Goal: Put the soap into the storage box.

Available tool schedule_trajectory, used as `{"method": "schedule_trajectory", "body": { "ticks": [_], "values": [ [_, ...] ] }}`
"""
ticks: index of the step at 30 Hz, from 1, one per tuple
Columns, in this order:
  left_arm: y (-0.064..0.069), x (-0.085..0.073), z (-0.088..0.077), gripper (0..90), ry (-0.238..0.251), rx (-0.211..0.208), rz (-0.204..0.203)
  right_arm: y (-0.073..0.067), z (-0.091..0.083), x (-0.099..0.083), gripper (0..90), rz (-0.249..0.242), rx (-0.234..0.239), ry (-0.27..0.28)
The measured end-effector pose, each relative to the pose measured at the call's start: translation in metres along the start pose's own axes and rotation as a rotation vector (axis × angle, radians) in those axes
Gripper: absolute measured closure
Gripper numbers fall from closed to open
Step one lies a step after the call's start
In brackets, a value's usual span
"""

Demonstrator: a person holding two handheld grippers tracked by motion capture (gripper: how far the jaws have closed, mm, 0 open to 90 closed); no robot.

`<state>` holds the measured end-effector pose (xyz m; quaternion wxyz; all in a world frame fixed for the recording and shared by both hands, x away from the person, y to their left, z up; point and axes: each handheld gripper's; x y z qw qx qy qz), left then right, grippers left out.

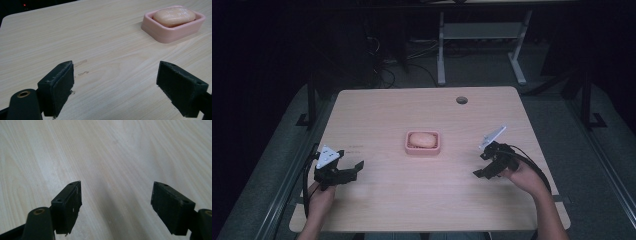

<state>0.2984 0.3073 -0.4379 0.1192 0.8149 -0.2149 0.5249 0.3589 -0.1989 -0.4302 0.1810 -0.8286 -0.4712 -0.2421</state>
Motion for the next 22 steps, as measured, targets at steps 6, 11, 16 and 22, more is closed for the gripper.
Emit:
{"method": "schedule_trajectory", "body": {
  "ticks": [6, 11, 16, 22],
  "values": [
    [0.001, 0.000, 0.001, 14.2, -0.002, -0.001, -0.004, -0.006, -0.004, -0.012, 24.3, 0.019, -0.010, 0.013],
    [0.001, 0.000, 0.001, 14.2, -0.003, -0.001, -0.001, -0.011, -0.003, -0.024, 24.3, 0.042, -0.022, 0.027],
    [0.001, 0.000, 0.001, 14.2, -0.006, -0.002, 0.003, -0.018, -0.005, -0.038, 24.3, 0.068, -0.031, 0.079],
    [0.002, 0.000, 0.002, 14.2, -0.007, -0.005, 0.005, -0.038, -0.007, -0.053, 24.3, 0.075, -0.100, 0.164]
  ]
}}
Point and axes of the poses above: each handheld gripper's, and its own axes: z roughly forward along the jaws, x roughly out of its top, y roughly to its right, and after that the axes turned 5 degrees about y, right-handed
